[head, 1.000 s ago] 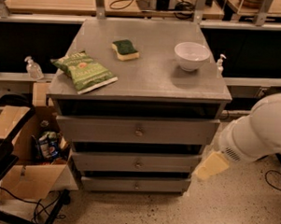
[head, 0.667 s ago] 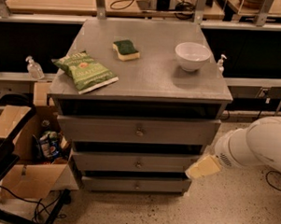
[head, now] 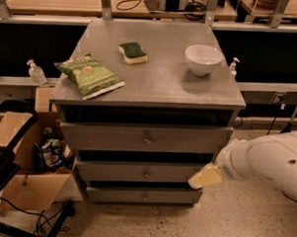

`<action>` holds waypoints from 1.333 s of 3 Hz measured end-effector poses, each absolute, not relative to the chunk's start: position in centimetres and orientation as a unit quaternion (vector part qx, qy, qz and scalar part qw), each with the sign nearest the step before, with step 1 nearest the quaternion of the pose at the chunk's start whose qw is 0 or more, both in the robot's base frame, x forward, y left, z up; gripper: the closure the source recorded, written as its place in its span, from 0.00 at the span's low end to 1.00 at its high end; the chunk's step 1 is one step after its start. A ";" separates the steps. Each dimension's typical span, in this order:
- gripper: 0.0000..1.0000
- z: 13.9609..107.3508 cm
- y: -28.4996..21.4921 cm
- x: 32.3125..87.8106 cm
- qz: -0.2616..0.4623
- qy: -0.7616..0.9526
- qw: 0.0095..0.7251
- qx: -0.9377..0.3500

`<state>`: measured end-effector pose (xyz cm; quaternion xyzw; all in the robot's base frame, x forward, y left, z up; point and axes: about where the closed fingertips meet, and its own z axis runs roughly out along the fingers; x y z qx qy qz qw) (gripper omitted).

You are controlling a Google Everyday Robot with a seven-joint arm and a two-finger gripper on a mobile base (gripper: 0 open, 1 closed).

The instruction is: Open bottom drawer

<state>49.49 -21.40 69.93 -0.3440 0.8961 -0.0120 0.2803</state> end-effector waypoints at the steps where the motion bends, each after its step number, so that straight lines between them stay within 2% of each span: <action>1: 0.00 63.7 -21.6 49.0 -0.024 0.883 0.283 -0.373; 3: 0.00 55.1 -22.6 50.3 -0.041 0.804 0.360 -0.471; 4: 0.00 53.8 -22.0 50.3 -0.036 0.794 0.367 -0.484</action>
Offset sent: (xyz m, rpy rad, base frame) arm 0.0153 -0.0146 -0.1650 -0.0982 -0.3813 0.3429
